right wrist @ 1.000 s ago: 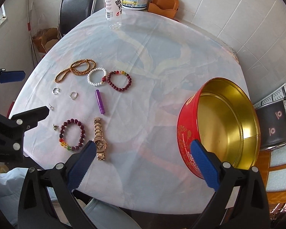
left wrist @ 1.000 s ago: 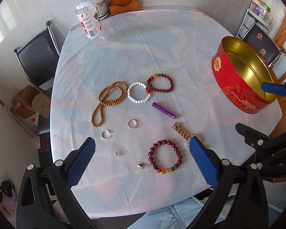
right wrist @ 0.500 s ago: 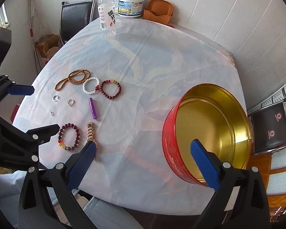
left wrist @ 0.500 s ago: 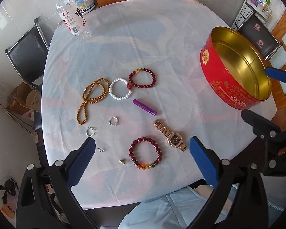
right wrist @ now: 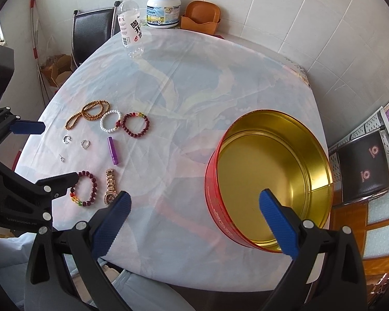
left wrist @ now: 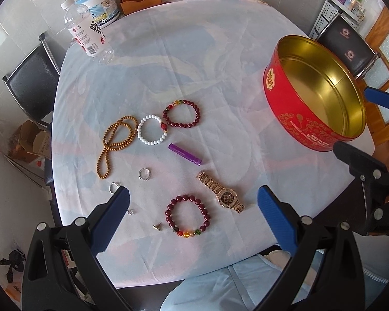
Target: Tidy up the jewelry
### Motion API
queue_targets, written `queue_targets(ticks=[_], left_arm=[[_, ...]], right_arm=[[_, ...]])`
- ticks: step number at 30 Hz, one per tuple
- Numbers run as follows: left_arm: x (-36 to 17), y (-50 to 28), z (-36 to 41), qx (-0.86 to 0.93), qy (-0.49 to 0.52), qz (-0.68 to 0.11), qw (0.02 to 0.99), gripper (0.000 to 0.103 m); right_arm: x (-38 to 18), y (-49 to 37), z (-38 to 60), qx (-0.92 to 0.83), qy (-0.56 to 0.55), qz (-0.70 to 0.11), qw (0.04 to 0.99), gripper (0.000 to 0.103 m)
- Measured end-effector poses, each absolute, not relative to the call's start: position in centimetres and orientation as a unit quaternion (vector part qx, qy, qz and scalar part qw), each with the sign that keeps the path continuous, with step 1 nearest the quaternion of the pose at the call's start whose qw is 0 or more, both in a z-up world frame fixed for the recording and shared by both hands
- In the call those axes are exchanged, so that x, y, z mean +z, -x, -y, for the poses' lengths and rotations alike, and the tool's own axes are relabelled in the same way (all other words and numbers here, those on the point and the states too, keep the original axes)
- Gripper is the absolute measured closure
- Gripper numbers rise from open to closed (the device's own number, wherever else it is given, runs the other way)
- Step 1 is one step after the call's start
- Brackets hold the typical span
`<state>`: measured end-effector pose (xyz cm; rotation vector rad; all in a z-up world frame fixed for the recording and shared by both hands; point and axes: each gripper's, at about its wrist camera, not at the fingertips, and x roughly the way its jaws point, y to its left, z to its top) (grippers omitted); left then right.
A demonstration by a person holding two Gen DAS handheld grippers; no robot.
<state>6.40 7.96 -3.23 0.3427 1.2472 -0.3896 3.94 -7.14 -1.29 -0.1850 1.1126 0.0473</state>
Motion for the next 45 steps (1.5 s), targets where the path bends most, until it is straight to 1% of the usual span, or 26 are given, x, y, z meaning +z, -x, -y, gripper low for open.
queue_targets(ticks=[28, 37, 45], left_arm=[[-3.0, -5.7, -6.9, -0.189, -0.178, -0.573, 0.777, 0.007], [-2.7, -5.1, -3.3, -0.204, -0.218, -0.547, 0.782, 0.007], [-2.7, -5.2, -0.1, -0.200, -0.220, -0.548, 0.782, 0.007]], right_arm=[[-1.8, -3.1, 8.7, 0.014, 0.065, -0.533, 0.843, 0.003], [-2.4, -1.9, 11.4, 0.000, 0.052, -0.537, 0.842, 0.003], [-2.8, -1.7, 15.1, -0.002, 0.037, -0.538, 0.842, 0.003]])
